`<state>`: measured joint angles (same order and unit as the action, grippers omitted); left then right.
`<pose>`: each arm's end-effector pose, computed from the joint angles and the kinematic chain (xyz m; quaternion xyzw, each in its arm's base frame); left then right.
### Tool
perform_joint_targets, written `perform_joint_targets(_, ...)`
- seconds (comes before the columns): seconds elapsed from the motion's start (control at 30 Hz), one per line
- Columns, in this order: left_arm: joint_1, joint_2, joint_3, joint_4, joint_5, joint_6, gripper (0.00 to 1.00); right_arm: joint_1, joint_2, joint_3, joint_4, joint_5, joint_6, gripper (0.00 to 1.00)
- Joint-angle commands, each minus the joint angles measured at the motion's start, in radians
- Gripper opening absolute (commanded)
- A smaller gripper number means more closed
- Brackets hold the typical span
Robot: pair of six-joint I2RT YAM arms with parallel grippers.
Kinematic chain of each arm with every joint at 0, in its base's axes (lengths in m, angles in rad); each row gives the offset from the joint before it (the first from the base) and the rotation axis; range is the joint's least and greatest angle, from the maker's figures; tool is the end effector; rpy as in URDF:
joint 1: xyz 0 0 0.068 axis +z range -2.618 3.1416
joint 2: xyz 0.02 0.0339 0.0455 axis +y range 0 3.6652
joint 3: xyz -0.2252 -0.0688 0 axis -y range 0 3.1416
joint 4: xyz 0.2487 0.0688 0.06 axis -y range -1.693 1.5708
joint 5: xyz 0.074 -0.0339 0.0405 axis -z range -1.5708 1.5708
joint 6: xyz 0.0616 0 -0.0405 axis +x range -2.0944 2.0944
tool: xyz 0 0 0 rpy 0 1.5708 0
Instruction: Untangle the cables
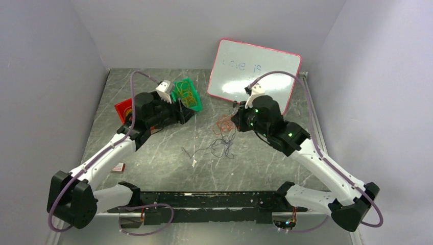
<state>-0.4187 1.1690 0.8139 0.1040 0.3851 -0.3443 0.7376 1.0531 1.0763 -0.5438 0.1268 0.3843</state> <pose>0.2765 -0.1484 0.2580 0.1461 0.7706 -0.3643 0.5021 0.2073 0.1778 0.3077 -0.1205 0.8557 0.2197 0.4528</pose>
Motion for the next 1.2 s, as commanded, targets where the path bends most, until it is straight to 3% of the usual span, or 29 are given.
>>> perform_joint_targets(0.0, -0.030, -0.070, -0.081, 0.244, 0.128, 0.023, 0.71, -0.004, -0.023, 0.090, -0.014, 0.032, -0.002, 0.00)
perform_joint_targets(0.1, -0.060, -0.124, -0.142, 0.333, 0.132, 0.049, 0.77, -0.005, -0.024, 0.129, 0.019, 0.084, 0.019, 0.00)
perform_joint_targets(0.23, -0.120, -0.181, -0.201, 0.415, 0.080, 0.084, 0.97, -0.004, -0.016, 0.168, 0.070, 0.107, 0.028, 0.00)
perform_joint_targets(0.33, -0.170, -0.182, -0.205, 0.453, 0.041, 0.118, 1.00, -0.004, -0.019, 0.174, 0.131, 0.115, 0.059, 0.00)
perform_joint_targets(0.73, -0.414, -0.083, -0.219, 0.680, -0.147, 0.278, 1.00, -0.004, 0.022, 0.195, 0.228, 0.002, 0.137, 0.00)
perform_joint_targets(0.87, -0.443, 0.009, -0.188, 0.745, -0.248, 0.311, 1.00, -0.004, 0.015, 0.184, 0.274, -0.057, 0.148, 0.00)
perform_joint_targets(1.07, -0.477, 0.116, -0.157, 0.769, -0.274, 0.351, 0.96, -0.001, 0.009, 0.191, 0.344, -0.126, 0.148, 0.00)
perform_joint_targets(1.17, -0.482, 0.165, -0.150, 0.791, -0.283, 0.357, 0.88, -0.002, 0.018, 0.212, 0.364, -0.162, 0.139, 0.00)
